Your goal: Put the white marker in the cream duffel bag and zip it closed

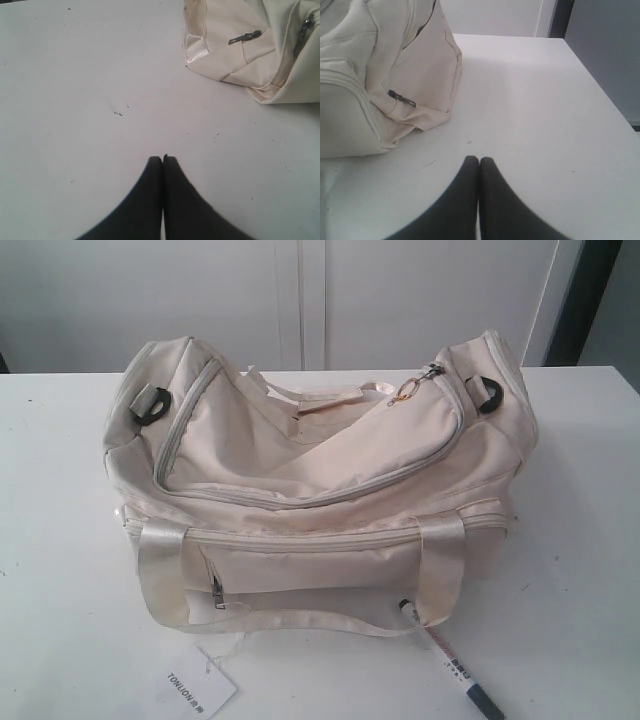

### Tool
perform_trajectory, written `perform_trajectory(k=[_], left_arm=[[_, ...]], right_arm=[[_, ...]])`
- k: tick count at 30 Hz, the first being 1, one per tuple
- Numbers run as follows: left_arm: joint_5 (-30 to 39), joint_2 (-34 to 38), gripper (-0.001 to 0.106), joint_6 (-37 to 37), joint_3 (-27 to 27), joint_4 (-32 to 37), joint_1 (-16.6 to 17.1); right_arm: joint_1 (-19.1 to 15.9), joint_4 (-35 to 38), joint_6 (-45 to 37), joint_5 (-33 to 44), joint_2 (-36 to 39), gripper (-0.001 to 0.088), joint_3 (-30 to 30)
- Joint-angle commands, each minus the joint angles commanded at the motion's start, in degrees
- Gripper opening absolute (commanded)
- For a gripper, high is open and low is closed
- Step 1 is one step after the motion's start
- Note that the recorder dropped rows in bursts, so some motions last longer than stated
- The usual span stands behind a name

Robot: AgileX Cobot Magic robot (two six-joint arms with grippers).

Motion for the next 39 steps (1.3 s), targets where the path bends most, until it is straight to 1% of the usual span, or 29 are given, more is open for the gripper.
perform_trajectory(k=[3, 8, 18, 23, 33, 35, 39], left_arm=[[0.0, 0.0, 0.0, 0.0, 0.0, 0.0, 0.0], [0.0, 0.0, 0.0, 0.0, 0.0, 0.0, 0.0], [0.0, 0.0, 0.0, 0.0, 0.0, 0.0, 0.0], [0.0, 0.0, 0.0, 0.0, 0.0, 0.0, 0.0], [0.0, 0.0, 0.0, 0.0, 0.0, 0.0, 0.0], [0.0, 0.0, 0.0, 0.0, 0.0, 0.0, 0.0], [0.0, 0.0, 0.0, 0.0, 0.0, 0.0, 0.0]], right_arm=[[0.0, 0.0, 0.0, -0.26, 0.0, 0.0, 0.0], [0.0, 0.0, 0.0, -3.76, 0.0, 0.0, 0.0], [0.0, 0.0, 0.0, -19.12, 0.0, 0.0, 0.0], [0.0, 0.0, 0.0, -23.46, 0.0, 0.0, 0.0], [0.0, 0.0, 0.0, -25.36, 0.0, 0.0, 0.0], [0.0, 0.0, 0.0, -23.51, 0.0, 0.0, -0.33], [0.0, 0.0, 0.0, -17.43, 0.0, 0.0, -4.48]])
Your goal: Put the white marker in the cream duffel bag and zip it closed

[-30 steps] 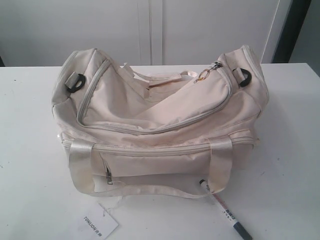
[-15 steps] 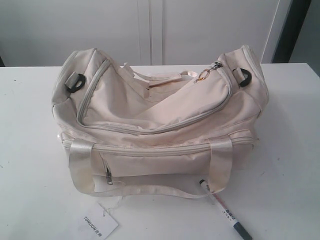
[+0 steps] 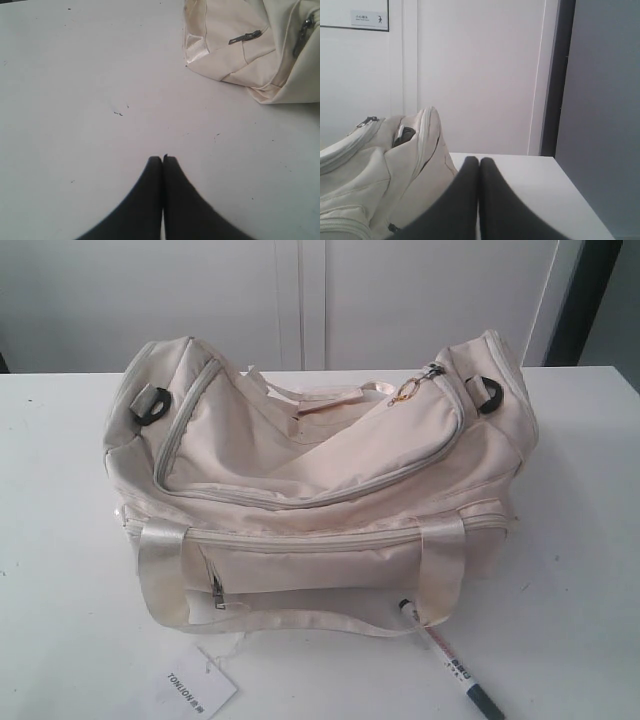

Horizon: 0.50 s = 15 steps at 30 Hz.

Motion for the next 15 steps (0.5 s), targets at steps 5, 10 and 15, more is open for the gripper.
perform_trajectory(k=[5, 10, 15], left_arm=[[0.0, 0.0, 0.0, 0.0, 0.0, 0.0, 0.0], [0.0, 0.0, 0.0, 0.0, 0.0, 0.0, 0.0], [0.0, 0.0, 0.0, 0.0, 0.0, 0.0, 0.0]], right_arm=[[0.0, 0.0, 0.0, 6.33, 0.0, 0.0, -4.66], [0.0, 0.0, 0.0, 12.59, 0.0, 0.0, -8.7], [0.0, 0.0, 0.0, 16.59, 3.45, 0.0, -12.52]])
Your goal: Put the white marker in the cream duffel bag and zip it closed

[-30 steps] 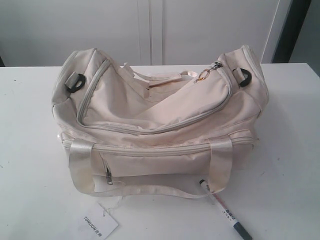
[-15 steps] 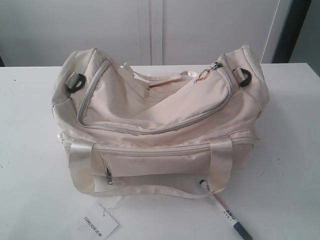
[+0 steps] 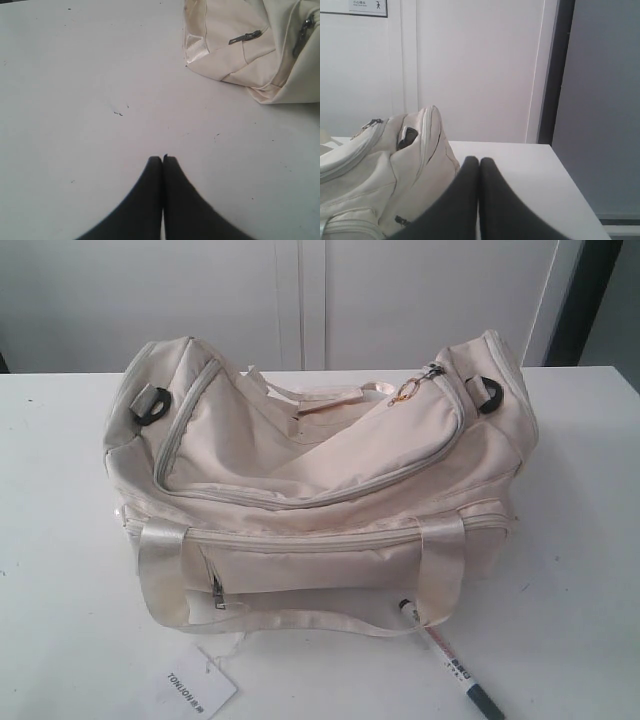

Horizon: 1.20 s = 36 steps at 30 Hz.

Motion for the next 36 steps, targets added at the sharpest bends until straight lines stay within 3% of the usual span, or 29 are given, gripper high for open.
perform_trajectory(k=[21, 30, 36], left_arm=[[0.0, 0.0, 0.0, 0.0, 0.0, 0.0, 0.0], [0.0, 0.0, 0.0, 0.0, 0.0, 0.0, 0.0], [0.0, 0.0, 0.0, 0.0, 0.0, 0.0, 0.0]], right_arm=[[0.0, 1.88, 0.0, 7.64, 21.36, 0.0, -15.27], [0.08, 2.1, 0.0, 14.46, 29.59, 0.0, -22.79], [0.08, 5.92, 0.0, 18.6, 35.39, 0.0, -27.05]])
